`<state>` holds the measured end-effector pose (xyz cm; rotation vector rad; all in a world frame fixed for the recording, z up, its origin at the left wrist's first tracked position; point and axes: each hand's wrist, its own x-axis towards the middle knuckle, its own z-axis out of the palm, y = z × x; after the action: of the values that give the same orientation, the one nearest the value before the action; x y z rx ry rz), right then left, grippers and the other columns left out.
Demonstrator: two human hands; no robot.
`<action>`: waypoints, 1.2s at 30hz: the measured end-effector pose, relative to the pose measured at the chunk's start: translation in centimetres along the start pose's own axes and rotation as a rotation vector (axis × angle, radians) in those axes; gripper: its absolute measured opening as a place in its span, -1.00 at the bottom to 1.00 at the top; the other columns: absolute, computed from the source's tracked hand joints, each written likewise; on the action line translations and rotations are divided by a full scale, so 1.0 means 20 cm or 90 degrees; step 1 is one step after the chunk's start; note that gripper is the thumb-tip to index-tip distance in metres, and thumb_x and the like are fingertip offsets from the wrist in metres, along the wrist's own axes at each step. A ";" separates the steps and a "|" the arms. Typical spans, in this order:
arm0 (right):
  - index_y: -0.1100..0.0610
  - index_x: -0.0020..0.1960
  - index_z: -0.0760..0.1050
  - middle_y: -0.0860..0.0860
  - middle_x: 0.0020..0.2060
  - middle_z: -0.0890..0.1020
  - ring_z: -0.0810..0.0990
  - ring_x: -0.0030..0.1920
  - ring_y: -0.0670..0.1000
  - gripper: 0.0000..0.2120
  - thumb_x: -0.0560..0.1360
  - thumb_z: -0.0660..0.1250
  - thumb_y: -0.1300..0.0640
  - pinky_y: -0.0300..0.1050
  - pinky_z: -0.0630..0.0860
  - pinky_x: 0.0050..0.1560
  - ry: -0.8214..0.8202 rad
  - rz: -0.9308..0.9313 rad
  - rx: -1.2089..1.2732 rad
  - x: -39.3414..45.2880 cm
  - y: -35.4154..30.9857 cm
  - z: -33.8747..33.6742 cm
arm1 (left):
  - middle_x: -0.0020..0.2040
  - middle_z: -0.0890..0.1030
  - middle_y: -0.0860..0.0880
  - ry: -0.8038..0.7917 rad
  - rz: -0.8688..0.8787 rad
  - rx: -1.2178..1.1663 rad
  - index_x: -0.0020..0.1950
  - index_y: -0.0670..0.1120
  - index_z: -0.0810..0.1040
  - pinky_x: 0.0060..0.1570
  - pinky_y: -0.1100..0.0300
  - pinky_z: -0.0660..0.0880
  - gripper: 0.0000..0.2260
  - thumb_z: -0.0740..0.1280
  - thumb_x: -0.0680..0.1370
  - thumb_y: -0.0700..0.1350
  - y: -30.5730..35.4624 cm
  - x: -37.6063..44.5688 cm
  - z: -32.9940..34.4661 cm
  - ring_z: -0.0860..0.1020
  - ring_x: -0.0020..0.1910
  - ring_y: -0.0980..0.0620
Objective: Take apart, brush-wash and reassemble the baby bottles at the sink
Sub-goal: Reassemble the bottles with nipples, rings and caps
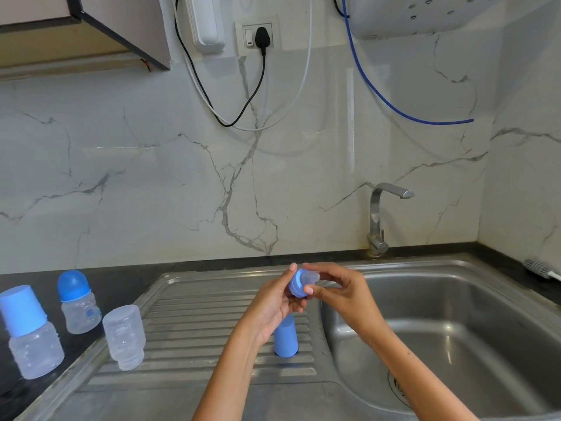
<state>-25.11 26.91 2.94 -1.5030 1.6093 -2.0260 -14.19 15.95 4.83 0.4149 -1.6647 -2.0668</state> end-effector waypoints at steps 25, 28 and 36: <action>0.17 0.22 0.57 0.05 0.08 0.69 0.64 0.13 -0.02 -0.50 0.28 0.51 0.23 -0.31 0.54 0.00 0.036 0.159 0.250 -0.03 0.01 0.10 | -0.53 0.43 0.07 0.165 0.079 0.179 -0.25 -0.03 0.57 -0.48 0.32 0.21 -0.55 0.03 0.66 0.10 -0.03 0.01 0.04 0.30 -0.54 0.16; 0.27 0.13 0.61 0.10 0.02 0.70 0.66 0.08 0.02 -0.62 0.33 0.49 0.23 -0.28 0.57 0.02 0.098 0.153 0.257 -0.03 0.03 0.12 | -0.55 0.50 0.13 0.150 0.133 0.215 -0.25 0.00 0.59 -0.48 0.36 0.23 -0.53 -0.01 0.68 0.02 -0.04 0.00 0.07 0.36 -0.56 0.24; 0.31 0.06 0.62 0.07 -0.04 0.72 0.68 0.01 -0.04 -0.81 0.46 0.34 0.33 -0.29 0.59 0.03 0.146 0.208 0.393 -0.04 0.05 0.15 | -0.42 0.50 0.03 0.221 0.198 0.247 -0.20 -0.06 0.55 -0.49 0.43 0.28 -0.58 -0.01 0.68 -0.01 -0.11 0.05 0.08 0.41 -0.56 0.24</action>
<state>-22.84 25.05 1.39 -0.7649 1.0379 -2.2547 -16.20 17.11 3.11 0.5616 -1.7774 -1.3619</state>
